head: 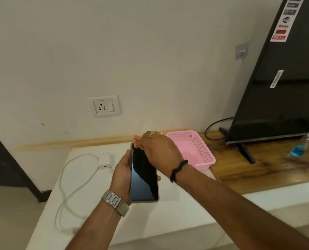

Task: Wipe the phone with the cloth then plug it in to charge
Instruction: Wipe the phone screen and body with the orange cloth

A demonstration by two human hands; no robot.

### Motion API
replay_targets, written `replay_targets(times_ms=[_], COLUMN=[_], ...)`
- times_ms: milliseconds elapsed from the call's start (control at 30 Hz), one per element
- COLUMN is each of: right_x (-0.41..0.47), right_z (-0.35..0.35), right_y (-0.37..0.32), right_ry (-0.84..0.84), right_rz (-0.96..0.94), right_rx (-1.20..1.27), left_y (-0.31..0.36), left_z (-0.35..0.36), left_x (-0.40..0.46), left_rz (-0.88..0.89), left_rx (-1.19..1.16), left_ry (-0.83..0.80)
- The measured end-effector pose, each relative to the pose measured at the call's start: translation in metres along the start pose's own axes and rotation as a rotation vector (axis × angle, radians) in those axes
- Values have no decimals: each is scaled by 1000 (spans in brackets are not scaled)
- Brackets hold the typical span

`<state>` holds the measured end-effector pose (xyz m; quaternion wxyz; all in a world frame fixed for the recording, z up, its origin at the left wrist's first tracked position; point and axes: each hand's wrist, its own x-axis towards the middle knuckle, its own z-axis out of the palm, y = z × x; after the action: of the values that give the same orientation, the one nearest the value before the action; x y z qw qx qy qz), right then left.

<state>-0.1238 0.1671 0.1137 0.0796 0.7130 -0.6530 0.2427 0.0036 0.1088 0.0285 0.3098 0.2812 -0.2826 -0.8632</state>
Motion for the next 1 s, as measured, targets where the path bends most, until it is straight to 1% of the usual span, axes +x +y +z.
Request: replay_targets(times_ms=[33,100,200,233,300,333,400,467,533,600,633,667,700,767,867,933,1000], right_x=[-1,-23,-51,-43,-17,-9,-10,-28,-39,-18,-4,8,16,17,-22,-50,-47], right_z=[1,10,21,21,13,11,12,20,27,27,22,17,15,20,32,34,32], right_y=[5,-4,-43,-44,-31,-20,-12,-26,-41,-32,-24,-18,-12,-11,-36,-51,-44], right_ry=[-9,-46,-144,-129,-35,-14,-22,-53,-98,14,56,54,35,12,-13,-94,-145], right_rz=[25,-27,-126,-135,-59,-18,28,-15,-61,-67,-37,-2,23,16,-72,-143,-171], right_rx=[-2,-47,48,38,-3,-22,-28,12,50,23,4,-17,-31,-30,-1,83,68], left_y=[4,16,20,17,12,11,16,23,19,7,1,-4,-5,1,19,26,24], left_z=[-2,-10,-12,-11,-6,-4,-8,-13,-11,-4,-2,-1,-1,-4,-10,-13,-14], left_x=[0,1,2,1,-2,-3,-4,-4,-5,-7,-7,-6,-6,-5,0,5,6], left_rz=[5,22,2,0,8,18,24,33,29,16,14,17,18,6,-39,-20,-1], left_rx=[0,-5,11,13,0,-18,-26,-62,-40,-45,-49,-39,-18,-12,-27,-23,-19], left_ry=[-3,18,26,18,2,-19,-20,6,37,37,34,41,62,95,113,131,131])
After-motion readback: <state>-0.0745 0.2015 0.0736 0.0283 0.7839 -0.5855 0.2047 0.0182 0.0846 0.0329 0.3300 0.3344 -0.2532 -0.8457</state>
